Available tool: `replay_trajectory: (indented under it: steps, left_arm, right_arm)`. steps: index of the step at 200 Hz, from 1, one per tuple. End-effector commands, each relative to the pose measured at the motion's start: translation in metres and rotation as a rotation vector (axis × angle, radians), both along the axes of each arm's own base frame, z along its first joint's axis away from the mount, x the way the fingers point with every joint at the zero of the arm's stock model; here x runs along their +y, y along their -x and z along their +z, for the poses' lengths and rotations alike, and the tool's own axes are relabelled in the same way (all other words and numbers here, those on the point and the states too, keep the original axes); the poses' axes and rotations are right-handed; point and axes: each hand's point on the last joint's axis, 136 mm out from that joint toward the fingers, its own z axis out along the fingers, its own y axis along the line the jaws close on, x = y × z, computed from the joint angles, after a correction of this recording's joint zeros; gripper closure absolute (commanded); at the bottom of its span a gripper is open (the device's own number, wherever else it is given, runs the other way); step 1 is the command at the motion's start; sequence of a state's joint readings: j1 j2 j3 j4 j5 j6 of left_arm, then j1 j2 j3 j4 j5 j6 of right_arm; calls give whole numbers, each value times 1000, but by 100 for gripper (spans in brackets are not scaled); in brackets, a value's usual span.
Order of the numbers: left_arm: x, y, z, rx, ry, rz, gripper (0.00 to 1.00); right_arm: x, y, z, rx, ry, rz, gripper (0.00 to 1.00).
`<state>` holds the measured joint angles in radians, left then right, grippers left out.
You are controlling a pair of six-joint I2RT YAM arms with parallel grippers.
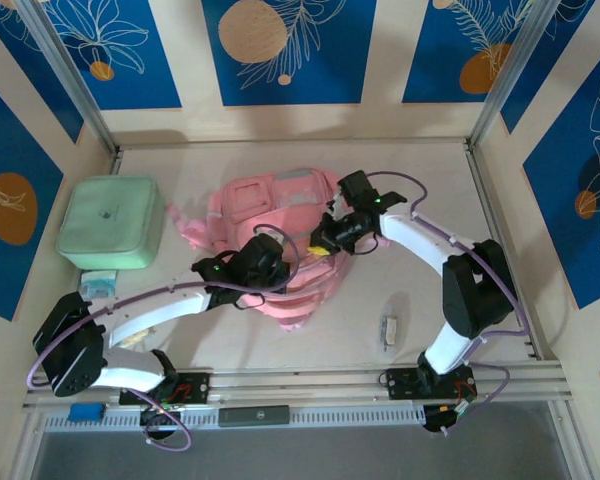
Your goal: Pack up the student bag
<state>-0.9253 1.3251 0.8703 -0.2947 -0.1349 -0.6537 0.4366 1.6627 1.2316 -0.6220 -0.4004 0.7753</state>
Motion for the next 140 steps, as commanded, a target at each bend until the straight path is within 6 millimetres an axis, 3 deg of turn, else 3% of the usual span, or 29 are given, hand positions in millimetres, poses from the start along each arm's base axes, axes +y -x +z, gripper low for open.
replay_trajectory:
  steps: [1,45,84,140]
  left_arm:
    - [19,16,-10,24,-83,-28,100]
    - [74,1,-26,34,-147,8,100]
    - [101,-23,-24,-13,-127,53,100]
    - [99,-35,-30,31,-110,80,100]
  right_arm:
    - [-34,-48,26,-178,15,-42,100]
    - [-36,-53,34,-198,-29,23,100]
    - [-35,-55,32,-207,-14,62,100]
    - [-37,-64,30,-241,20,80,100]
